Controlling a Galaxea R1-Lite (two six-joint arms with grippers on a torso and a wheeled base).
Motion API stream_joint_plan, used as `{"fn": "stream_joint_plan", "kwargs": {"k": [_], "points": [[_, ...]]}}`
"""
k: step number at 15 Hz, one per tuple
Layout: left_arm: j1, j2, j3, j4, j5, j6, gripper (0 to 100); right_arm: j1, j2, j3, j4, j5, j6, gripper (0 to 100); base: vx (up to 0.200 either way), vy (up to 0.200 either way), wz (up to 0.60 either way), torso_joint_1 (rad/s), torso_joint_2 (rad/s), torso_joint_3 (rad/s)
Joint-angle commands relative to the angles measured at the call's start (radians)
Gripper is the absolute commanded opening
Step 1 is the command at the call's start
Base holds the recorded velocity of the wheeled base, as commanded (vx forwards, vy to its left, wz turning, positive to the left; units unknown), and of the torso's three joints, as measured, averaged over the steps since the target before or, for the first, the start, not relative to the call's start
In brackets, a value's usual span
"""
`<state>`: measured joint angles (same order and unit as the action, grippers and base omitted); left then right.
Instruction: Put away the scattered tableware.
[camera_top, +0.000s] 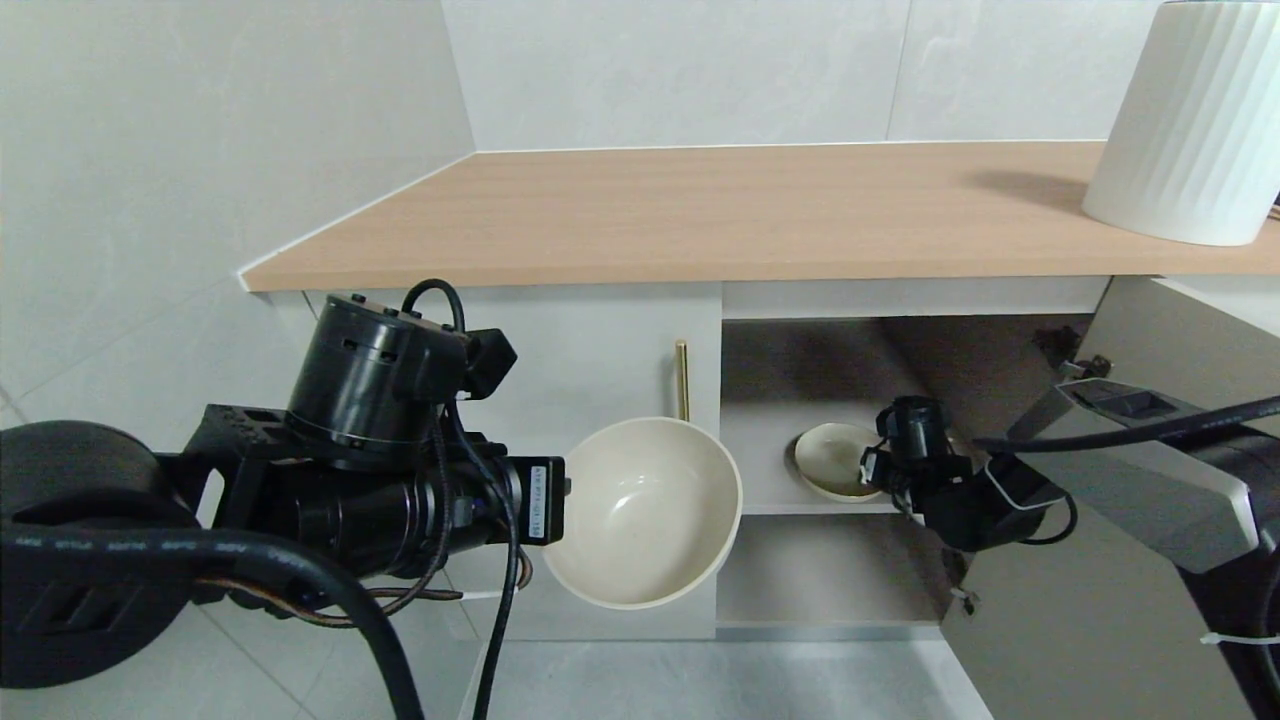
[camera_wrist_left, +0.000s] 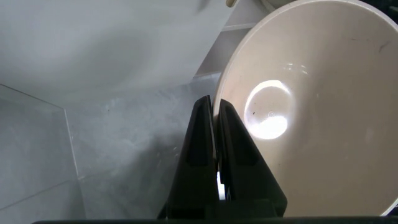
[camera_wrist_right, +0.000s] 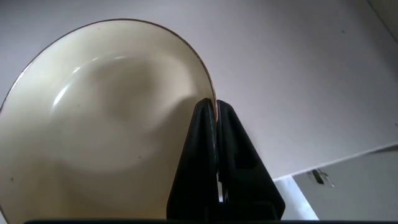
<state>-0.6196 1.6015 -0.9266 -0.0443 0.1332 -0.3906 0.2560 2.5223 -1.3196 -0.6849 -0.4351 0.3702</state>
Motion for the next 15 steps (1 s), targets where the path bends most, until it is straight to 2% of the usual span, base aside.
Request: {"fn": "stream_joint_plan", "kwargs": {"k": [1, 8, 9, 12, 15], "points": [[0.0, 0.002, 0.0, 0.0, 0.0, -0.001, 0, 0.0, 0.012, -0.02, 0.001, 0.001, 0.001, 0, 0.0, 0.0, 0.0, 0.0, 0.0, 0.0], [-0.002, 0.0, 0.0, 0.0, 0.002, -0.001, 0, -0.001, 0.023, -0.047, 0.001, -0.004, 0.01, 0, 0.0, 0.0, 0.0, 0.0, 0.0, 0.0], [-0.002, 0.0, 0.0, 0.0, 0.002, -0.001, 0, -0.001, 0.023, -0.052, 0.001, -0.007, 0.01, 100, 0.0, 0.0, 0.0, 0.0, 0.0, 0.0], [-0.005, 0.014, 0.0, 0.0, 0.002, 0.001, 0, 0.003, -0.023, -0.032, 0.001, -0.019, 0.038, 100, 0.0, 0.0, 0.0, 0.0, 0.0, 0.0], [-0.015, 0.06, -0.001, -0.002, 0.005, 0.015, 0, 0.043, -0.208, 0.129, 0.004, -0.004, 0.038, 100, 0.0, 0.0, 0.0, 0.0, 0.0, 0.0]]}}
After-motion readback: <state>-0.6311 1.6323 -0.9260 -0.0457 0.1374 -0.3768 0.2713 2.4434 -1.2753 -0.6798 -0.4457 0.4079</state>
